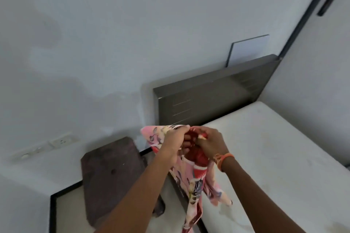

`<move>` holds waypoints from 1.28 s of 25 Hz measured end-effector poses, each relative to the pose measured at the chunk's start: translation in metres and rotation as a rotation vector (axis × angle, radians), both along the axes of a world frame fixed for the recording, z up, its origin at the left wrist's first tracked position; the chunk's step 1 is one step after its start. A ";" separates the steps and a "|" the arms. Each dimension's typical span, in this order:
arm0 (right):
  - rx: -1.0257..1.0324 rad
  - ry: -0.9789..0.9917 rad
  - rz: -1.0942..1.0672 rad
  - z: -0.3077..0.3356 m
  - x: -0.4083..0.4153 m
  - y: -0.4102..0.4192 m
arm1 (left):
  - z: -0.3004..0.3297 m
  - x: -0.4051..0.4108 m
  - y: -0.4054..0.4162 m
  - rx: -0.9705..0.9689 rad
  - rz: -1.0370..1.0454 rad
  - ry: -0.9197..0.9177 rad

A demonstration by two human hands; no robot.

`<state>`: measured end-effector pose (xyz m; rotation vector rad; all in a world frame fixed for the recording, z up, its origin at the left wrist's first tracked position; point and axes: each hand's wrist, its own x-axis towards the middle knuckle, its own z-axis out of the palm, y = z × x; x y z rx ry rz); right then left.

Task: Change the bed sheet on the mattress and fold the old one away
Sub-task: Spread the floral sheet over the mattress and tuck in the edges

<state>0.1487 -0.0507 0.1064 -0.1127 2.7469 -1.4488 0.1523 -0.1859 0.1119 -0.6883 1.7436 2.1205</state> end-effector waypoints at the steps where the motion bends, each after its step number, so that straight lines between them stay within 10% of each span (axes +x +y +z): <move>1: -0.126 -0.047 -0.129 0.007 -0.005 0.028 | 0.007 0.004 0.023 -0.071 -0.117 0.130; 5: -0.592 -0.249 -0.530 0.035 -0.018 0.129 | -0.001 0.044 0.099 -0.340 -0.536 0.506; 11: -0.677 -0.233 -0.797 0.057 -0.024 0.253 | -0.034 0.030 0.163 -0.729 -0.802 0.530; 19: -0.637 -0.121 -1.013 0.079 -0.037 0.344 | 0.001 -0.074 0.232 -0.090 -0.622 0.440; 28: -1.163 -0.201 -0.933 0.082 -0.075 0.345 | 0.045 -0.115 0.286 -0.363 -1.219 0.762; 32: -1.174 -0.112 -0.871 0.084 -0.073 0.325 | 0.047 -0.131 0.303 -0.409 -0.972 0.856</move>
